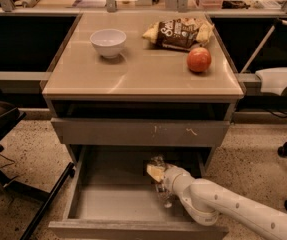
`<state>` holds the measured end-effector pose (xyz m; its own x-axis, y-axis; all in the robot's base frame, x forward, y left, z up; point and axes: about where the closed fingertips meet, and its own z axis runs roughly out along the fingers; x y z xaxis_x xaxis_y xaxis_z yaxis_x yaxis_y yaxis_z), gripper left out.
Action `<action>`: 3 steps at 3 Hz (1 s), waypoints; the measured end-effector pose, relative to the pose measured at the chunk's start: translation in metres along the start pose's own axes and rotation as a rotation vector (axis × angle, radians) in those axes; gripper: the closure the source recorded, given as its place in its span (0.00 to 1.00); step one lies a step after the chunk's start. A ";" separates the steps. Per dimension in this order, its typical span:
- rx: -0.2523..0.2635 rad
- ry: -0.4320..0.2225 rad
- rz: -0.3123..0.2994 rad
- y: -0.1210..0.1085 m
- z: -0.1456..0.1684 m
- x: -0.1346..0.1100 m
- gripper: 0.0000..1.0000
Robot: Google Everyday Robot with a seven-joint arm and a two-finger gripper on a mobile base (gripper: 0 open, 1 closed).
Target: Place water bottle into middle drawer
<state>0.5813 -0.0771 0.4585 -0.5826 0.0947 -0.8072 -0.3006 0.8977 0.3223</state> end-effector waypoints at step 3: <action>0.029 0.032 -0.006 -0.016 -0.002 0.011 0.58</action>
Offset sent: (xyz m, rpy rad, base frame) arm -0.0022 -0.0117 -0.0099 -0.0254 0.0228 -0.0081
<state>0.5784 -0.0919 0.4457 -0.6047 0.0762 -0.7928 -0.2822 0.9104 0.3027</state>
